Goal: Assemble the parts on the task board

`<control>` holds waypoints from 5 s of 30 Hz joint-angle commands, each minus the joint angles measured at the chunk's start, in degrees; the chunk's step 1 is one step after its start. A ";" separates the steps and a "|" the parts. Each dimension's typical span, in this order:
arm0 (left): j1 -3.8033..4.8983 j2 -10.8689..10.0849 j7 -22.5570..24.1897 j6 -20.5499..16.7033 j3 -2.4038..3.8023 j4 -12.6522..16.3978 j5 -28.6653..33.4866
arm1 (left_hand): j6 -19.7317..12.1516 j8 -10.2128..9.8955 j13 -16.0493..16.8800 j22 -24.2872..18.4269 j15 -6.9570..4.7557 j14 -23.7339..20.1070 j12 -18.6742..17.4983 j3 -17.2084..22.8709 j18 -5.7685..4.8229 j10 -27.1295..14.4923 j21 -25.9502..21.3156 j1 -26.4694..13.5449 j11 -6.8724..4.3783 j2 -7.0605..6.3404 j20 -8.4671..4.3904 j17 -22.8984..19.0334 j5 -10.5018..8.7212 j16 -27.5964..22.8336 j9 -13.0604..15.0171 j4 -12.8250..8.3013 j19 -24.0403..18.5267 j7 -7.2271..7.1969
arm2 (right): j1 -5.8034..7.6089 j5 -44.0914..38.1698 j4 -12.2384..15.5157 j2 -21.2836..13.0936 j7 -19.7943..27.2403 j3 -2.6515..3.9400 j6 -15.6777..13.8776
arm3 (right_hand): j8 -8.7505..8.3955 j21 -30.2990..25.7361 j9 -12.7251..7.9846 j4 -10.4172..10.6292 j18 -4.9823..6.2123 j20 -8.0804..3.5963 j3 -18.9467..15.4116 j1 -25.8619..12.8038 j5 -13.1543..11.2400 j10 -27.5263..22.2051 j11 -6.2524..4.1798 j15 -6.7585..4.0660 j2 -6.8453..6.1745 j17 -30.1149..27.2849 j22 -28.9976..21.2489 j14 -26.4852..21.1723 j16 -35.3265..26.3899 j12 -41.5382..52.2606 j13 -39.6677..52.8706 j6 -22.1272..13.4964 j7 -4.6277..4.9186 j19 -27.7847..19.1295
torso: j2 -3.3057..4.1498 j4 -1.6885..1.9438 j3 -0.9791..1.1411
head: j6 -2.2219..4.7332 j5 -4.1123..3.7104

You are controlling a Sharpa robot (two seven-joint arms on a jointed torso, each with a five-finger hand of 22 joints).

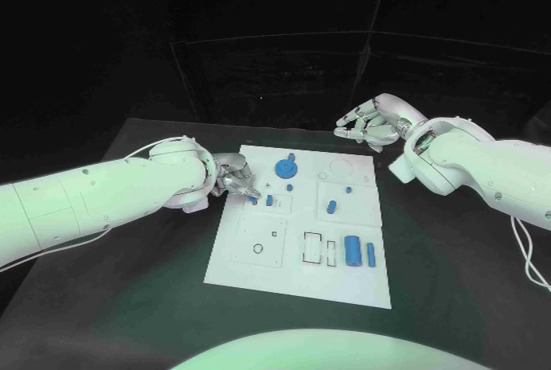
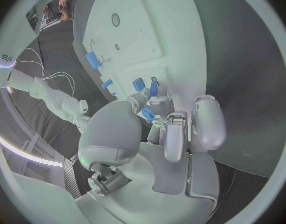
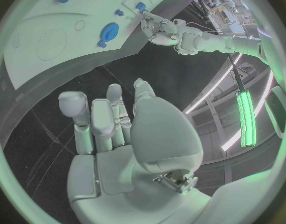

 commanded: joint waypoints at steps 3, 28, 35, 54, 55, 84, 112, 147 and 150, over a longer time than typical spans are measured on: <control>-0.14 0.09 0.07 0.93 -0.09 0.12 -0.61 | -0.09 0.18 0.05 0.06 -0.28 6.04 0.29 5.13 -0.81 0.35 0.35 -0.05 -0.15 0.51 -0.27 15.10 -0.04 0.36 0.10 -4.67 0.64 -0.47 | 0.09 -0.10 0.04 0.03 0.54 0.03 0.26 | 0.36 -0.37 -0.04 0.18 1.06 0.01 -0.20 -0.12 0.23 -0.37 0.13 -0.18 0.48 -0.03 -0.07 0.63 -0.29 -0.21 -0.07 0.12 -0.17 -0.38 | -0.01 0.03 0.00 | -0.05 -0.02; -0.23 -0.10 0.05 1.90 -0.12 0.63 -0.63 | -0.06 0.69 0.24 0.16 -0.37 6.04 0.49 5.33 -0.82 0.49 0.43 -0.49 -0.26 0.10 -0.34 15.10 -0.05 0.36 0.33 -4.69 0.67 -0.62 | 0.09 -0.10 -0.01 0.05 0.56 0.02 0.27 | 0.36 -0.37 -0.04 0.18 1.06 0.01 -0.20 -0.12 0.23 -0.37 0.13 -0.18 0.48 -0.03 -0.07 0.63 -0.29 -0.21 -0.07 0.12 -0.17 -0.38 | 0.01 -0.01 0.00 | -0.16 -0.03; -0.23 0.09 0.09 1.15 -0.12 0.28 -0.62 | 0.32 1.82 0.65 0.38 -0.63 6.04 0.99 4.81 -0.86 0.77 0.58 -3.15 -0.61 -1.47 -0.53 15.10 0.61 0.36 0.68 -3.68 0.77 -1.09 | 0.09 -0.10 0.01 0.03 0.52 0.02 0.21 | 0.36 -0.37 -0.04 0.18 1.06 0.01 -0.20 -0.12 0.23 -0.37 0.13 -0.18 0.48 -0.03 -0.07 0.63 -0.29 -0.21 -0.07 0.12 -0.17 -0.38 | -0.01 -0.04 0.04 | -0.23 -0.06; -0.23 0.60 0.15 -0.61 -0.12 -0.45 -0.62 | 1.74 4.52 1.94 1.39 -1.23 6.04 2.55 2.29 -1.09 1.96 1.56 -9.63 -1.30 -3.36 -1.10 15.10 1.84 0.36 1.94 -0.30 1.27 -1.92 | 0.09 -0.10 0.15 -0.01 0.48 0.02 0.14 | 0.40 -0.49 -0.05 0.29 1.09 0.02 -0.33 -0.11 0.30 -0.51 0.14 -0.17 0.53 -0.07 -0.24 0.60 -0.40 -0.29 -0.24 0.10 -0.16 -0.46 | 0.03 0.00 -0.01 | -0.22 -0.27; -0.23 0.63 0.15 -0.66 -0.12 -0.47 -0.62 | 1.77 4.68 2.00 1.45 -1.25 6.04 2.63 2.15 -1.11 2.02 1.62 -9.87 -1.33 -3.36 -1.13 15.10 1.83 0.36 2.06 -0.15 1.29 -1.96 | 0.09 -0.10 0.16 -0.01 0.47 0.02 0.14 | 0.40 -0.49 -0.05 0.29 1.09 0.02 -0.33 -0.11 0.30 -0.51 0.14 -0.17 0.53 -0.07 -0.24 0.60 -0.40 -0.29 -0.24 0.10 -0.16 -0.46 | 0.04 0.00 0.00 | -0.22 -0.28; -0.23 1.06 -0.01 1.84 -0.12 -1.30 -0.61 | 1.50 5.96 1.93 1.69 -1.38 6.04 2.81 -0.14 -1.16 2.11 1.73 -12.60 -1.44 -3.60 -1.31 15.10 1.56 0.36 3.25 1.66 1.39 -2.09 | 0.09 -0.10 0.12 0.00 0.36 0.02 0.36 | 0.40 -0.65 -0.06 0.32 1.14 0.02 -0.38 -0.12 0.31 -0.94 0.15 -0.16 0.52 -0.28 -0.56 0.55 -0.60 -0.91 -0.91 0.08 -0.15 -0.60 | 0.00 0.04 -0.02 | -0.48 -0.39; -0.22 1.45 -0.06 2.42 -0.11 -1.79 -0.61 | 1.42 6.43 2.22 2.08 -1.43 6.04 3.17 -1.63 -1.25 2.34 2.04 -13.23 -1.51 -2.64 -1.36 15.10 1.31 0.36 3.80 2.48 1.51 -2.17 | 0.09 -0.10 0.09 0.07 0.42 0.02 0.26 | 0.42 -0.72 -0.06 0.39 1.15 0.03 -0.47 -0.14 0.33 -1.13 0.17 -0.15 0.52 -0.31 -0.64 0.52 -0.67 -1.11 -1.13 0.07 -0.14 -0.65 | -0.01 -0.01 0.00 | -0.63 -0.38; -0.21 2.25 0.00 3.00 -0.11 -2.61 -0.61 | 2.17 6.91 3.57 3.42 -1.59 6.04 4.27 -2.56 -1.58 3.29 3.61 -13.68 -1.77 -1.74 -1.46 15.10 0.76 0.36 4.16 3.15 2.02 -2.50 | 0.09 -0.10 0.06 0.14 0.41 0.02 0.34 | 0.42 -0.72 -0.06 0.39 1.15 0.03 -0.47 -0.14 0.33 -1.13 0.17 -0.15 0.52 -0.31 -0.64 0.52 -0.67 -1.11 -1.13 0.07 -0.14 -0.65 | 0.00 0.02 0.00 | -0.71 -0.55; -0.20 2.28 0.00 3.30 -0.10 -2.78 -0.61 | 2.26 6.96 3.70 3.55 -1.62 6.04 4.38 -2.67 -1.62 3.39 3.77 -13.76 -1.80 -1.70 -1.48 15.10 0.76 0.36 4.21 3.21 2.07 -2.54 | 0.09 -0.10 0.07 0.14 0.40 0.02 0.33 | 0.42 -0.72 -0.06 0.39 1.15 0.03 -0.47 -0.14 0.33 -1.13 0.17 -0.15 0.52 -0.31 -0.64 0.52 -0.67 -1.11 -1.13 0.07 -0.14 -0.65 | -0.01 0.00 0.01 | -0.71 -0.55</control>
